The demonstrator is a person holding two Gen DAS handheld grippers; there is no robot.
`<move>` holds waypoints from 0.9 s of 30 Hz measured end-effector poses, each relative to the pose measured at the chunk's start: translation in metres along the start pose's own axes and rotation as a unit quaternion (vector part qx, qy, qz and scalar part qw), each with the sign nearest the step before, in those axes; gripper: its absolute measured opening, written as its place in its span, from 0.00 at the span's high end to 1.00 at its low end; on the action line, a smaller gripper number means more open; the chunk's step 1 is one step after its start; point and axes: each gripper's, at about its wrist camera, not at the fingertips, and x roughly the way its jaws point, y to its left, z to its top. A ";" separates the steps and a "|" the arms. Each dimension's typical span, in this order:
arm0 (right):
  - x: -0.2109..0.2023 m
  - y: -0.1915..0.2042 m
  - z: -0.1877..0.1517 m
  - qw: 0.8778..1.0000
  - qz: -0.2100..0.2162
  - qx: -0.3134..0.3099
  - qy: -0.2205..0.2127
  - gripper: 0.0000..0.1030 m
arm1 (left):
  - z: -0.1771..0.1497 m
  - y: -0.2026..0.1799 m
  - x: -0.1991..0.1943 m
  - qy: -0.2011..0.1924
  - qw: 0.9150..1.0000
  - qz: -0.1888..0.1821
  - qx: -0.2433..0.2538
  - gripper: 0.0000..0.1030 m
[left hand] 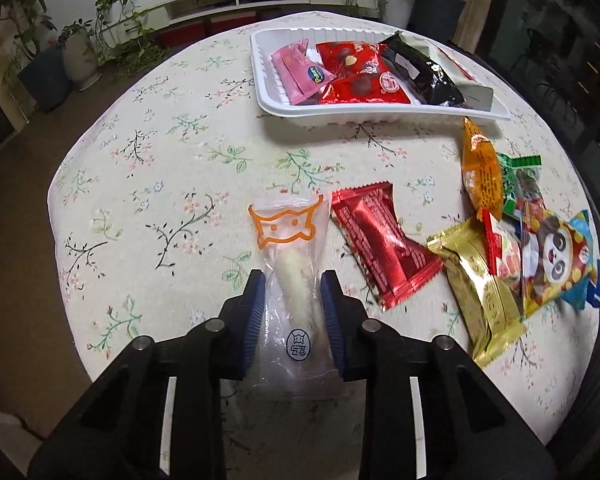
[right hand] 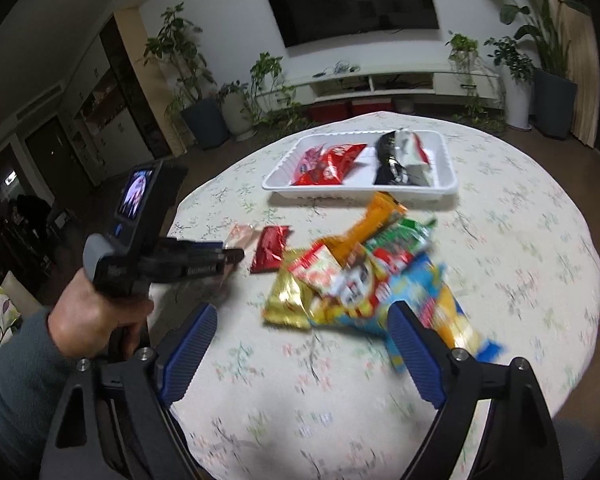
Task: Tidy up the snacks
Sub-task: 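Close the right tool on the red foil packet while the left tool holds the clear packet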
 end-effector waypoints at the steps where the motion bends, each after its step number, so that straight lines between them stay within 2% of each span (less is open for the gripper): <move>1: 0.005 0.003 0.008 1.000 0.001 -0.004 0.007 0.16 | -0.002 0.002 -0.001 0.000 1.000 -0.004 -0.001 0.76; 3: 0.019 0.012 0.026 1.000 0.006 -0.015 0.023 0.17 | -0.008 0.007 -0.005 0.000 1.000 -0.009 -0.003 0.78; 8: 0.074 0.028 0.057 0.993 0.019 -0.030 0.112 0.18 | -0.026 0.020 -0.016 -0.007 1.000 -0.016 -0.012 0.79; 10: 0.099 0.035 0.064 0.989 0.019 -0.039 0.143 0.25 | -0.031 0.026 -0.019 -0.007 1.000 -0.023 -0.017 0.79; 12: 0.122 0.041 0.069 0.984 0.017 -0.044 0.174 0.26 | -0.034 0.029 -0.021 -0.005 0.999 -0.027 -0.019 0.79; 13: 0.132 0.044 0.071 0.982 0.016 -0.048 0.185 0.30 | -0.035 0.030 -0.022 -0.004 0.999 -0.030 -0.021 0.79; 15: 0.153 0.047 0.075 0.977 -0.001 -0.057 0.205 0.33 | -0.036 0.032 -0.022 -0.002 0.999 -0.035 -0.019 0.79; 20: 0.182 0.047 0.075 0.968 -0.030 -0.062 0.240 0.35 | -0.036 0.033 -0.022 -0.002 0.999 -0.040 -0.016 0.79; 23: 0.193 0.050 0.070 0.961 -0.041 -0.077 0.261 0.42 | -0.037 0.036 -0.023 -0.005 0.999 -0.047 -0.019 0.79; 27: 0.197 0.057 0.068 0.957 -0.058 -0.101 0.264 0.44 | -0.038 0.036 -0.023 -0.007 0.999 -0.047 -0.019 0.79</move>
